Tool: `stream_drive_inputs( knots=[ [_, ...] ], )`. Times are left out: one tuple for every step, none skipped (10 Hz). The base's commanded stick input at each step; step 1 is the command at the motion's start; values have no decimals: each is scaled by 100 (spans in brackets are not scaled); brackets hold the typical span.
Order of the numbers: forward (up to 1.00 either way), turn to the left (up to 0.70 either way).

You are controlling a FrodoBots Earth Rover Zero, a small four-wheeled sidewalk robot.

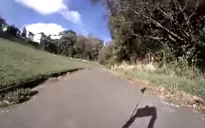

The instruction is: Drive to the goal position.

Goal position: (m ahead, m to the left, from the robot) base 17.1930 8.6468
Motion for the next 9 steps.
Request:
stream_drive_inputs(
  knots=[
    [70, 0],
    [70, 0],
    [70, 0],
    [70, 0],
    [70, 0],
    [70, 0],
    [70, 0],
    [70, 0],
    [70, 0]
  ],
)
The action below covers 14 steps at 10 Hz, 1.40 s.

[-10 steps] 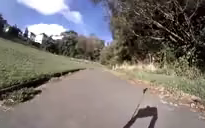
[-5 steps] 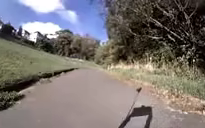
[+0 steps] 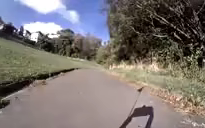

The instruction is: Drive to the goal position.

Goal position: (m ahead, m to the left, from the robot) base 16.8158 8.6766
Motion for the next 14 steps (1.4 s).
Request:
stream_drive_inputs(
  knots=[
    [70, 0],
    [70, 0],
    [70, 0],
    [70, 0],
    [70, 0],
    [70, 0],
    [70, 0],
    [70, 0],
    [70, 0],
    [70, 0],
    [70, 0],
    [70, 0],
    [70, 0],
    [70, 0]
  ],
)
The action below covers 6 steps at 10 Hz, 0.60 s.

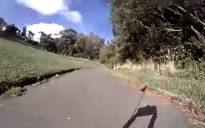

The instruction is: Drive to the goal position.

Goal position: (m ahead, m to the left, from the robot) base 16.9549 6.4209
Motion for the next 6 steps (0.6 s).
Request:
stream_drive_inputs(
  knots=[
    [70, 0],
    [70, 0],
    [70, 0],
    [70, 0],
    [70, 0],
    [70, 0]
  ],
)
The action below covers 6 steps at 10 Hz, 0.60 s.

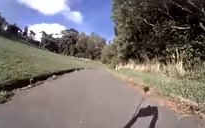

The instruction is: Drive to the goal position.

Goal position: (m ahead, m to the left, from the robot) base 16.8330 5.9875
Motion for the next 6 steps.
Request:
stream_drive_inputs(
  knots=[
    [70, 0],
    [70, 0],
    [70, 0],
    [70, 0],
    [70, 0],
    [70, 0]
  ],
)
